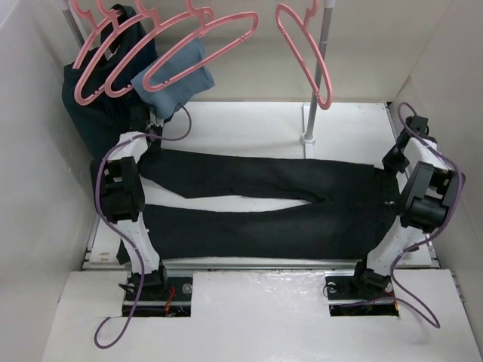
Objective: Place the trousers on the hanger
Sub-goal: Flatten out the trousers at the center of the board, then fold the trousers at the center of the board.
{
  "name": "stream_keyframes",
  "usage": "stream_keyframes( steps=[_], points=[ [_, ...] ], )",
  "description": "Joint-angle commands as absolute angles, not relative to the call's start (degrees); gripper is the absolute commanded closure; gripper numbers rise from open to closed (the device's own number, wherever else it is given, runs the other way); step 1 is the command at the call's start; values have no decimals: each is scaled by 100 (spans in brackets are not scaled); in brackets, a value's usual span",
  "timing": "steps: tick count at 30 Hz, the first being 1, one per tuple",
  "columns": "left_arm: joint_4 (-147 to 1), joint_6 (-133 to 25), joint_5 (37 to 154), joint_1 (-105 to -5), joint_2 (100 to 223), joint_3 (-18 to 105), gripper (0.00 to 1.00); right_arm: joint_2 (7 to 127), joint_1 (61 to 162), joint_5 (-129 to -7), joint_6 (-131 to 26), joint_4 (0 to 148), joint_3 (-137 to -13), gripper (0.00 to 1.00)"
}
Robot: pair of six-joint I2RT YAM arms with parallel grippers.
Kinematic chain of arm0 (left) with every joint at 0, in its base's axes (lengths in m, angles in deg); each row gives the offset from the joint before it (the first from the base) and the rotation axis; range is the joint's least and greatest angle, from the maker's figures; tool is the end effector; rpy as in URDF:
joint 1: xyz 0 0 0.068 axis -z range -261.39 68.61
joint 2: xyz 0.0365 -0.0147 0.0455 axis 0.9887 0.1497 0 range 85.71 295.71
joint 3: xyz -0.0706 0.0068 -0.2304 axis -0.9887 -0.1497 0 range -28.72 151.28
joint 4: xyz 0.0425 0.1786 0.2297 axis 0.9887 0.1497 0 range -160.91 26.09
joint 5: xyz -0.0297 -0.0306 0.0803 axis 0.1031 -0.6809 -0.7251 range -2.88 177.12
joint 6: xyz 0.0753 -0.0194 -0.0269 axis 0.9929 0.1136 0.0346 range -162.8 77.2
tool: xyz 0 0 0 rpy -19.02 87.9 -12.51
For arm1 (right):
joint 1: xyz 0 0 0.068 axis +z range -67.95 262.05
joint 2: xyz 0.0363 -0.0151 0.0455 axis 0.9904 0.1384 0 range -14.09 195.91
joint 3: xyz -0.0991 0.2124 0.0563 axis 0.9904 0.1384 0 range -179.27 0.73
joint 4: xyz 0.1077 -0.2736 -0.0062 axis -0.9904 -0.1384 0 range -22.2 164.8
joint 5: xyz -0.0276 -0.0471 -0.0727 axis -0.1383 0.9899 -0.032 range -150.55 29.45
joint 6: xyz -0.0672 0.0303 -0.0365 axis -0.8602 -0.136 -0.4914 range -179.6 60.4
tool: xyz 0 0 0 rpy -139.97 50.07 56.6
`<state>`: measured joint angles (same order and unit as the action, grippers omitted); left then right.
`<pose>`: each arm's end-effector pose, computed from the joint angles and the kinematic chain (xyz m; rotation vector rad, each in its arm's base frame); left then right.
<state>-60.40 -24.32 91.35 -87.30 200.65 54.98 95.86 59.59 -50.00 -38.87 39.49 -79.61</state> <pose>0.4940 0.0458 0.1324 0.2897 2.2823 0.1346 0.3950 -0.1774 0.1139 1.0434 2.4863 -0.2577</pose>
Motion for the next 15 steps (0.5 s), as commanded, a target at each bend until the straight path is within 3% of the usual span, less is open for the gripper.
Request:
stream_keyframes(
  steps=[1,10,15],
  points=[
    [-5923,-2040,9011,-8798,18961,5418,100,8445,5964,-5552,-3868,4974,-8067,100],
    [-5193,-1898,9257,-9219,17739,5249,100,6661,5885,-5791,-3606,6715,-6968,100],
    [-4719,-1846,9204,-9465,17379,4637,100,6948,5639,-6359,-3473,6786,-6450,100]
  ],
)
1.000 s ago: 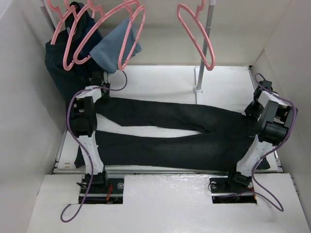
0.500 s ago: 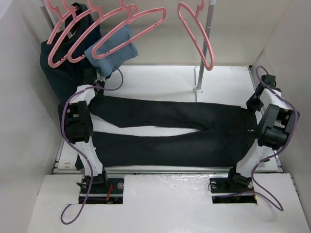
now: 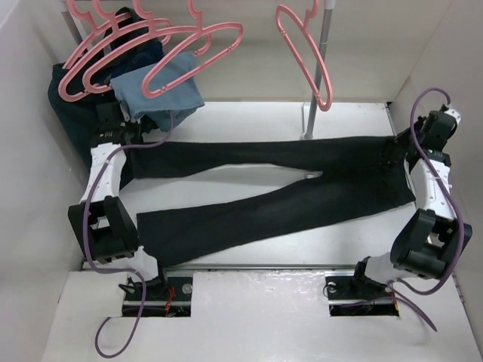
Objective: Place the trousers on the hanger
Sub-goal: Fold the trousers at the center of the board.
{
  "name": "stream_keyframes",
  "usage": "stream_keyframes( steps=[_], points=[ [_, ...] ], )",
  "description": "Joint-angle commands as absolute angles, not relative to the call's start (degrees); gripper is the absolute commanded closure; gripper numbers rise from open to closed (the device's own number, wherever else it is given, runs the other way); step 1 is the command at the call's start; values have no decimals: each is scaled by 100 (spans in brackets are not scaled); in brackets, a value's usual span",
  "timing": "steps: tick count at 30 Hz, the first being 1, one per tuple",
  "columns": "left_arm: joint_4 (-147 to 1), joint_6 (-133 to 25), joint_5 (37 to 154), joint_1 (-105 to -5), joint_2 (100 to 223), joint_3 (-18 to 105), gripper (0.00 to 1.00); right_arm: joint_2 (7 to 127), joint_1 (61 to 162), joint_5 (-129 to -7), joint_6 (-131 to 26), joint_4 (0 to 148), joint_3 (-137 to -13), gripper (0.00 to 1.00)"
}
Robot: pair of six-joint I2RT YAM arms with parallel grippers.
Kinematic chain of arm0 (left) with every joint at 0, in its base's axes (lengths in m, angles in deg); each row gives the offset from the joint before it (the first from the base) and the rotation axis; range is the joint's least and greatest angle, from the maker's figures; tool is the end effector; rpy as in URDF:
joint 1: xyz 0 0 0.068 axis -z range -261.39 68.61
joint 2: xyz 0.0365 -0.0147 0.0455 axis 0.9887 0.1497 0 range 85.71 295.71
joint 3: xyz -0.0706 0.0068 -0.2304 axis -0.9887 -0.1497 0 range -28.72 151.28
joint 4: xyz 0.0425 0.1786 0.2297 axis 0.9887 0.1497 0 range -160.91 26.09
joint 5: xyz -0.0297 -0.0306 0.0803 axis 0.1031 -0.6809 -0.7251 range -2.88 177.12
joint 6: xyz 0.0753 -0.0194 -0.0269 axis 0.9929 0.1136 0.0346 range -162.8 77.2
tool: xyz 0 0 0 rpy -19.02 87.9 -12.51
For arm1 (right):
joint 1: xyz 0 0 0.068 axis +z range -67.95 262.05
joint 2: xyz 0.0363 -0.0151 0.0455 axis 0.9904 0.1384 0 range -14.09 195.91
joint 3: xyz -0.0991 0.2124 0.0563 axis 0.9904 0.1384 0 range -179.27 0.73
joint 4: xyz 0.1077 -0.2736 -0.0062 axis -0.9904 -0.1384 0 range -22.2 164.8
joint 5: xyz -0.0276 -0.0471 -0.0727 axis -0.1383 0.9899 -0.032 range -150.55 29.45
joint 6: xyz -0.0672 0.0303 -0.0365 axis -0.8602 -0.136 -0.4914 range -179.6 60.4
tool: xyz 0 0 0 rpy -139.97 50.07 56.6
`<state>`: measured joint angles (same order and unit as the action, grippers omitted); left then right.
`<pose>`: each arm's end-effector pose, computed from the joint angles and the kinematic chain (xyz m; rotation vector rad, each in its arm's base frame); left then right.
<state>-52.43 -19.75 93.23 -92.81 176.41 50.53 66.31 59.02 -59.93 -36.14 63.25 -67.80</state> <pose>0.4275 0.0785 0.2753 0.2771 2.0814 0.2526 0.3689 -0.1575 0.2847 0.7875 1.8162 -0.0057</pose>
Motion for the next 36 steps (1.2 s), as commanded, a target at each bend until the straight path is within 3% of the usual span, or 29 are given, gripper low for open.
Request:
stream_keyframes(
  steps=[1,11,16,27,32,36],
  points=[
    [-4631,-1793,9204,-9466,17230,4486,100,7036,5638,-6528,-3421,6786,-6379,100],
    [-4015,-1126,9055,-9466,16183,3492,100,7468,5481,-6968,-3288,7119,-6018,100],
    [-3585,-915,8993,-9466,15568,3703,100,6977,5375,-6855,-2658,7252,-5922,100],
    [-2179,-326,8361,-9202,13785,1805,100,5965,4759,-6354,-1504,7305,-4181,100],
    [-2002,-53,8080,-9202,13142,1049,100,6297,4759,-6046,-1363,6594,-4172,100],
    [-2142,0,8079,-9202,13054,996,100,6921,4759,-6616,-1434,6478,-4478,100]
  ],
)
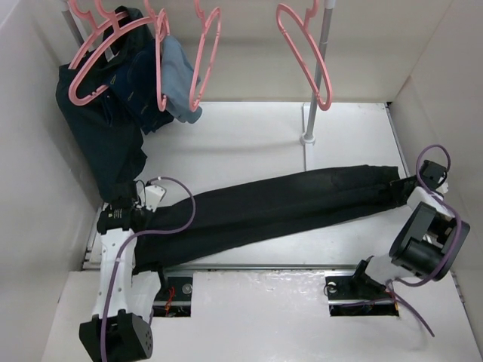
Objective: Place the trousers on the hanger
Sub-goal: Fold the trousers at the center of the board.
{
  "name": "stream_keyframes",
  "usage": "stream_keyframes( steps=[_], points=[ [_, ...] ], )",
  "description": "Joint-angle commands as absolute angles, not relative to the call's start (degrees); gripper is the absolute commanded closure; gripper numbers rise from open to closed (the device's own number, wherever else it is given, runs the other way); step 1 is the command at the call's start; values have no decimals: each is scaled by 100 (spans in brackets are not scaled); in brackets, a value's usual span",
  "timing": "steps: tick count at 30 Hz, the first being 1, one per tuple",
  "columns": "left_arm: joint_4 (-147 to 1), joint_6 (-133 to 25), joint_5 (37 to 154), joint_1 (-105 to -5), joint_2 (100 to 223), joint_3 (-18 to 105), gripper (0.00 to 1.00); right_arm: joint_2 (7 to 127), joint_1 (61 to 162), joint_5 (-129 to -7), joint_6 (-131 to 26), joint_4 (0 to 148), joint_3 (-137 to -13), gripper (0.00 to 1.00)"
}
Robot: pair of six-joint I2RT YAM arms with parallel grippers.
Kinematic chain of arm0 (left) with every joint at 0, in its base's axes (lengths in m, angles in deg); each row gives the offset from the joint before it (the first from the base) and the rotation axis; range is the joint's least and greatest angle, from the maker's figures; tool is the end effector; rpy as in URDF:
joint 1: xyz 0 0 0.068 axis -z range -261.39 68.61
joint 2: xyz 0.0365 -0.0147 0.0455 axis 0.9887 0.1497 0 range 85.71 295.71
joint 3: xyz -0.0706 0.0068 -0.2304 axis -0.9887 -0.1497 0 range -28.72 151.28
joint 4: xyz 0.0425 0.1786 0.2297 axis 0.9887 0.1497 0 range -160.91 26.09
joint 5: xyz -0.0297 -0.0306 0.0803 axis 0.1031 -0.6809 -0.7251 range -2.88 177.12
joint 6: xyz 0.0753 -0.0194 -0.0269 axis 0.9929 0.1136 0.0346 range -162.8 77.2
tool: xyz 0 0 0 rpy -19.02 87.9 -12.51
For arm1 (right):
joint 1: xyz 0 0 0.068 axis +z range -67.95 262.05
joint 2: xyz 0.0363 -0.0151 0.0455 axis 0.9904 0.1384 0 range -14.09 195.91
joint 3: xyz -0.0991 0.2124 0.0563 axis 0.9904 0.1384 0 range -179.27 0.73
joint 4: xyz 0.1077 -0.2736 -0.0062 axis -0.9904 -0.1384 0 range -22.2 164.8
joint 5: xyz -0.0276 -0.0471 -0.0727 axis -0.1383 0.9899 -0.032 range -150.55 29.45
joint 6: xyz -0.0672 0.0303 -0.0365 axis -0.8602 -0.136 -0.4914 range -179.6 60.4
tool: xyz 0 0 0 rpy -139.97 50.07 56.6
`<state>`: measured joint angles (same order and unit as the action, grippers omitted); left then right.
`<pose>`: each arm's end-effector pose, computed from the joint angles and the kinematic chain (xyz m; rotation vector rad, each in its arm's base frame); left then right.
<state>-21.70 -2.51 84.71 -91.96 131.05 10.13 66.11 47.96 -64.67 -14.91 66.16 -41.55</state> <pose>0.2198 0.0440 0.1856 0.6482 2.5084 0.3926 0.2830 -0.1852 0.1111 1.4885 1.8670 0.1735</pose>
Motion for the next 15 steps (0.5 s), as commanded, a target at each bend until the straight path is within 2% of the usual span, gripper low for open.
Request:
stream_keyframes(
  steps=[1,5,6,10,15],
  points=[
    [-2229,0,8079,-9202,13123,1074,100,6984,4759,-6696,-1434,6478,-4558,100],
    [-3011,-411,7755,-9202,13475,1916,100,7177,4759,-6968,-1591,6602,-5094,100],
    [-3291,-500,7754,-9202,13571,2449,100,7177,4759,-7126,-1592,6602,-5234,100],
    [-3119,-729,8368,-9202,13897,3762,100,7064,4759,-7128,-1724,6541,-5779,100],
    [-2135,-300,8388,-9202,13749,3458,100,6756,4759,-6267,-1663,5863,-5755,100]
  ],
)
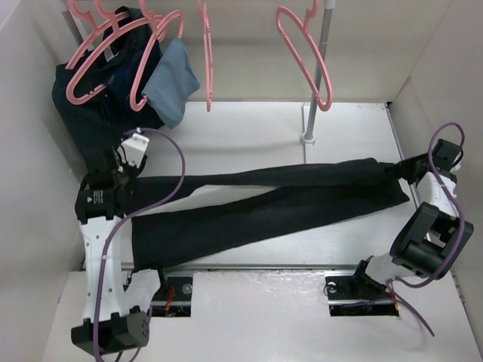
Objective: Place the trousers on the hanger
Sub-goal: Fold the trousers at the center of the board.
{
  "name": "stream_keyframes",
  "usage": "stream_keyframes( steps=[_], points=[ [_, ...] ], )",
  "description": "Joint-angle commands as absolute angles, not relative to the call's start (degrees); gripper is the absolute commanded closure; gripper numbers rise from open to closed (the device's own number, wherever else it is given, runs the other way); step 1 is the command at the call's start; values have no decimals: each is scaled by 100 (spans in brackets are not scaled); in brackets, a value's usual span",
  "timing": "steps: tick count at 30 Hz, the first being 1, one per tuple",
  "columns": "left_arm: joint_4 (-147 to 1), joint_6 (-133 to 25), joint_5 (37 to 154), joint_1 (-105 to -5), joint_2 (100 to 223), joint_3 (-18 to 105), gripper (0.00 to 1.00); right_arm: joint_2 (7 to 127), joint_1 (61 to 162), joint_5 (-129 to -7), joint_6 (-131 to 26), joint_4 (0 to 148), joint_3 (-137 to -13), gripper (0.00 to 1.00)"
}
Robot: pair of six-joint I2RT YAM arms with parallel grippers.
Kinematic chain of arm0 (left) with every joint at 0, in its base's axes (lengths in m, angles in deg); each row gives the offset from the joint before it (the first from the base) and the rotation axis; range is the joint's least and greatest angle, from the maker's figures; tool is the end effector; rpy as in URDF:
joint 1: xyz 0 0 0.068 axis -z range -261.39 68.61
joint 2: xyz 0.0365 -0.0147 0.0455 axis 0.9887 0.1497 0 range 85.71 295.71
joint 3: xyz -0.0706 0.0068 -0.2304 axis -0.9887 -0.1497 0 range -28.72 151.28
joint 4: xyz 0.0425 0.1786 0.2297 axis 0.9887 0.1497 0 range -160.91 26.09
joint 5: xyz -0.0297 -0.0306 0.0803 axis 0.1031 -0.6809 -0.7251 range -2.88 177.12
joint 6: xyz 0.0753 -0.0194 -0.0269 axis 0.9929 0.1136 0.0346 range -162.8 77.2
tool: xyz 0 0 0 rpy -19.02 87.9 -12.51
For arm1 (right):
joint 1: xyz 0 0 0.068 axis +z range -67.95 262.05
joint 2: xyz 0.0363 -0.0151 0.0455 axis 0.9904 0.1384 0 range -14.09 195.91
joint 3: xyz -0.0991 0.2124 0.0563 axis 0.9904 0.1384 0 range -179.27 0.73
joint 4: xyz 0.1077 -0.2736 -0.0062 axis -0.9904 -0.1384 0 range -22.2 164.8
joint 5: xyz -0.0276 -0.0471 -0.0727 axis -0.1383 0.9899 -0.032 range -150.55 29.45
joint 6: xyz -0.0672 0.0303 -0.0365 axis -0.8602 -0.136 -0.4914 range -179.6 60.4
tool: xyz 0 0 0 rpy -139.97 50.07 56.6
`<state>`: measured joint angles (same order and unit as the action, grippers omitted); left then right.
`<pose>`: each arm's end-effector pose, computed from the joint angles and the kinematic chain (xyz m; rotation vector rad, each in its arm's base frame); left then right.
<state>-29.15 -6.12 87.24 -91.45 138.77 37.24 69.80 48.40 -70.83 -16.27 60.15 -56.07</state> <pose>0.2637 0.0466 0.3487 0.4877 2.0554 0.4930 0.3231 -0.1996 0.1732 1.3592 1.8586 0.2933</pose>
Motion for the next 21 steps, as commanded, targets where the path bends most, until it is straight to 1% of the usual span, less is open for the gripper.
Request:
stream_keyframes(
  steps=[1,4,5,7,8,12,13,14,16,17,18,19,21],
  points=[
    [-1847,-203,8169,-9202,13670,2987,100,6703,4707,-6205,-1575,5863,-5676,100],
    [-1484,201,7983,-9202,13266,2246,100,6790,4645,-6204,-1451,5863,-5386,100],
    [-1196,341,7983,-9202,13160,1835,100,6860,4645,-6204,-1451,5863,-5385,100],
    [-957,563,8132,-9202,12853,1472,100,7159,4592,-6143,-1390,5714,-5324,100],
    [-1008,737,8010,-9202,12756,1166,100,7273,4505,-6204,-1390,5653,-5324,100],
    [-604,1283,8009,-9202,12421,812,100,7581,4014,-6581,-1206,5652,-4982,100],
    [-604,1370,8009,-9202,12369,741,100,7582,4012,-6582,-1205,5652,-4981,98],
    [-604,1423,8009,-9202,12368,741,93,7582,3960,-6582,-1205,5652,-4981,79],
    [-604,1424,7956,-9202,12368,741,73,7503,3960,-6442,-1336,5652,-4981,43],
    [-604,1424,7904,-9202,12429,741,53,7407,3960,-6372,-1424,5574,-5059,29],
    [-604,1476,7817,-9202,12430,741,45,7354,3960,-6293,-1495,5512,-5121,26],
    [-604,1538,7746,-9202,12430,741,40,7292,3960,-6144,-1582,5512,-5278,22],
    [-604,1652,7623,-9202,12430,793,37,7090,3960,-5968,-1845,5301,-5428,19]
  ],
)
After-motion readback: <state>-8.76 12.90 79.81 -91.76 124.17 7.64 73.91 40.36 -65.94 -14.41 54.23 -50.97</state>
